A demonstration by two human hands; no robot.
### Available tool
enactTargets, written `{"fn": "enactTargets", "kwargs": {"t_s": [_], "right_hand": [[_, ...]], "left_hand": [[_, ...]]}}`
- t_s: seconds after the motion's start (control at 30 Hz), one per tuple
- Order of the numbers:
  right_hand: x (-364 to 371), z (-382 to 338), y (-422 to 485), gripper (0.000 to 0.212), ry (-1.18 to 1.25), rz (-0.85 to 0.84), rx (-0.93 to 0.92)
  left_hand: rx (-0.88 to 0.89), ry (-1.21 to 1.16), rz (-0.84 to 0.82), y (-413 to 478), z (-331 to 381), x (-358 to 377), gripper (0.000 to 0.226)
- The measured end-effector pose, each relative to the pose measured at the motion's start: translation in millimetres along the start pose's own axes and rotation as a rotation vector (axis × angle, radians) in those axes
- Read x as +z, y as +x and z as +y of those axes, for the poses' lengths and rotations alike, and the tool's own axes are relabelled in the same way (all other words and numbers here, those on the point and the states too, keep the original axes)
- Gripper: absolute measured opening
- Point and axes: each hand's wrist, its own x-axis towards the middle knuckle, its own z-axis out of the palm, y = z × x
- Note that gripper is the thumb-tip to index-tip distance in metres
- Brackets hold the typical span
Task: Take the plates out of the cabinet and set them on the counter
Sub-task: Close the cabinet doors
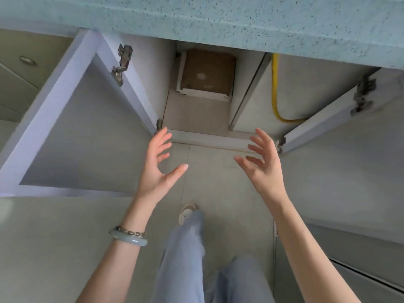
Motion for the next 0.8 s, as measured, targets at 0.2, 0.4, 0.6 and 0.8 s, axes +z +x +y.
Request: {"fn": "enactTargets", "kwargs": {"t_s": [0.2,0.4,0.6,0.8], "right_hand": [[34,88,37,0.074,0.038,0.023,-0.166],[60,164,57,0.076,0.047,0.022,-0.273],[57,170,58,0.077,0.062,-0.006,-0.347],[65,116,55,0.071,0.046,-0.146,-0.536]], "left_hand": [[0.197,0.082,-0.034,40,-91,22,0.084],[0.298,0.134,-0.011,58,-163,41,0.086],[0.371,0.16,0.075,44,-172,40,0.086],[0.451,0.264,0.291,21,-142,16,0.084]]}}
